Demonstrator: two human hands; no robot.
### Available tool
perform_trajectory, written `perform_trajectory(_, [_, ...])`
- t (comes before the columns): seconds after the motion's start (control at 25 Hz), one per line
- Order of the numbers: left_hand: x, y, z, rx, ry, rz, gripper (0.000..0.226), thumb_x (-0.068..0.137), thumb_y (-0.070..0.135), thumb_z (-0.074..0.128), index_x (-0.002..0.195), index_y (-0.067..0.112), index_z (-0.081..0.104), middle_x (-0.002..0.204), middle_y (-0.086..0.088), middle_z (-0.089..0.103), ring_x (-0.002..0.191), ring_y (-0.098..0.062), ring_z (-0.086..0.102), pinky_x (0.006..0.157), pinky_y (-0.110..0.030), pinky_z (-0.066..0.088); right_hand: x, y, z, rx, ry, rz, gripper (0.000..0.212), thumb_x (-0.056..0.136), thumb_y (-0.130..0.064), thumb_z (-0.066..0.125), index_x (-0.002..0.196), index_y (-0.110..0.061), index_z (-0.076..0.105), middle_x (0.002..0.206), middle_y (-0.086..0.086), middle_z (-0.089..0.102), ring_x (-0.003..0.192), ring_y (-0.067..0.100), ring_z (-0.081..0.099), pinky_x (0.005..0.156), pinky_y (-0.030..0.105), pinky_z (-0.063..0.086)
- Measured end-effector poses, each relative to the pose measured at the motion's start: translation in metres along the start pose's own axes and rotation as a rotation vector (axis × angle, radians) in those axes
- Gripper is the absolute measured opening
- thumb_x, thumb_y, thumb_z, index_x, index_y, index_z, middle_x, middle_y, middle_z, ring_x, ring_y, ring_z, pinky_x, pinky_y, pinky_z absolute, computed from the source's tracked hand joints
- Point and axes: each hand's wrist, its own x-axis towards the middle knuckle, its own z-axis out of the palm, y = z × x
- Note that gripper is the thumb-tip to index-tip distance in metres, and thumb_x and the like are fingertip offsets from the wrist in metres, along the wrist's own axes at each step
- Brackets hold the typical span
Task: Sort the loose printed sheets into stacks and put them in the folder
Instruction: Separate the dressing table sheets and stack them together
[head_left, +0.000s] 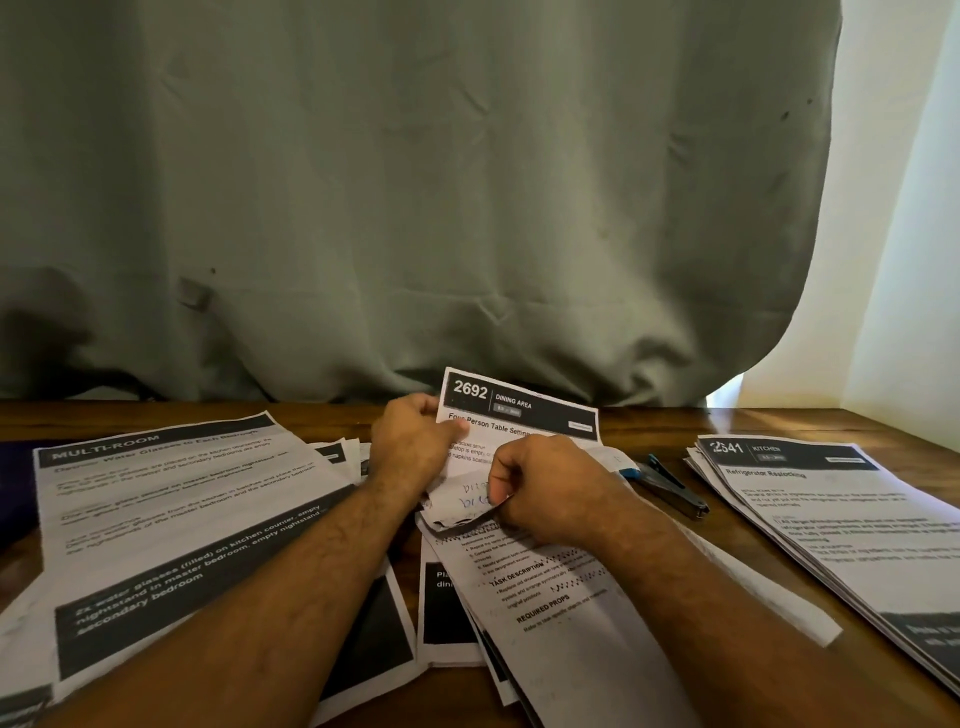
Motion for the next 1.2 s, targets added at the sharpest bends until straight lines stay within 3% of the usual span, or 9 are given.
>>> perform_trajectory(0.12, [0.001,-0.008,-0.003,-0.141,0.051,-0.037,0.013,0.094,0.02,0.069,0.106,0.019,0.065,0.104,-0.006,0.075,0.083,-0.019,0.074,0.072,-0.038,0.062,0.001,-0.001,0.004,-0.034,0.078,-0.055,0.018,0.081,-0.013,0.072,0.077,-0.027,0.061,0.095,-0.01,0.064,0.09,0.009,0.058,0.082,0.026,0.051])
perform_trajectory(0.44, [0.002,-0.011,-0.008,-0.226,0.084,-0.041,0.016,0.098,0.015,0.063,0.108,0.023,0.053,0.105,-0.004,0.07,0.076,-0.017,0.07,0.056,-0.03,0.057,0.002,-0.003,0.004,-0.101,0.205,-0.144,0.016,0.084,-0.019,0.071,0.085,-0.031,0.06,0.099,-0.011,0.062,0.094,0.01,0.058,0.085,0.026,0.05])
perform_trajectory(0.52, [0.0,-0.009,-0.011,-0.279,0.019,-0.059,0.009,0.097,0.012,0.063,0.102,0.018,0.058,0.104,-0.007,0.072,0.083,-0.026,0.073,0.067,-0.043,0.062,0.003,-0.003,0.002,-0.09,0.295,-0.152,0.021,0.087,-0.024,0.069,0.098,-0.036,0.056,0.1,-0.013,0.059,0.096,0.009,0.058,0.087,0.028,0.051])
perform_trajectory(0.6, [-0.004,-0.006,-0.015,-0.321,-0.082,-0.069,0.005,0.095,0.009,0.058,0.098,0.01,0.062,0.101,-0.015,0.073,0.09,-0.037,0.072,0.082,-0.055,0.06,0.004,-0.001,0.001,-0.04,0.375,-0.134,0.047,0.088,-0.025,0.068,0.123,-0.042,0.041,0.105,-0.011,0.062,0.097,0.011,0.06,0.088,0.031,0.053])
perform_trajectory(0.68, [-0.009,-0.004,-0.017,-0.36,-0.188,-0.079,0.023,0.088,0.005,0.05,0.106,0.0,0.064,0.103,-0.022,0.073,0.098,-0.044,0.07,0.091,-0.061,0.055,0.005,0.002,0.002,-0.035,0.411,-0.109,0.066,0.088,-0.024,0.067,0.136,-0.045,0.027,0.115,-0.006,0.064,0.102,0.014,0.062,0.091,0.035,0.053])
perform_trajectory(0.84, [-0.014,-0.006,-0.018,-0.463,-0.314,-0.065,0.039,0.061,0.023,0.053,0.088,-0.002,0.066,0.097,-0.021,0.074,0.089,-0.039,0.07,0.08,-0.047,0.057,0.007,0.008,0.0,-0.159,0.388,-0.064,0.031,0.094,-0.031,0.059,0.125,-0.035,0.056,0.121,-0.006,0.061,0.107,0.013,0.058,0.093,0.032,0.05])
perform_trajectory(0.96, [-0.008,-0.007,-0.016,-0.454,-0.239,-0.13,0.04,0.099,0.04,0.052,0.089,0.006,0.072,0.097,-0.014,0.078,0.083,-0.031,0.075,0.077,-0.044,0.06,0.006,0.009,-0.003,-0.197,0.369,-0.051,0.016,0.094,-0.034,0.058,0.108,-0.032,0.066,0.11,-0.006,0.065,0.093,0.012,0.057,0.082,0.028,0.048])
perform_trajectory(1.08, [-0.003,-0.012,-0.01,-0.357,-0.106,-0.129,0.01,0.094,0.015,0.068,0.104,0.016,0.067,0.109,-0.011,0.075,0.085,-0.027,0.076,0.071,-0.041,0.064,0.005,0.005,0.0,-0.194,0.295,-0.032,0.013,0.093,-0.033,0.06,0.104,-0.032,0.067,0.107,-0.006,0.067,0.091,0.012,0.058,0.084,0.029,0.051])
perform_trajectory(1.2, [-0.001,-0.013,-0.006,-0.383,0.063,-0.159,0.03,0.094,0.007,0.066,0.119,0.022,0.059,0.119,-0.008,0.071,0.085,-0.024,0.074,0.064,-0.038,0.064,0.002,0.003,0.002,-0.271,0.318,-0.069,0.014,0.093,-0.032,0.059,0.104,-0.03,0.067,0.106,-0.004,0.066,0.089,0.014,0.059,0.08,0.03,0.051])
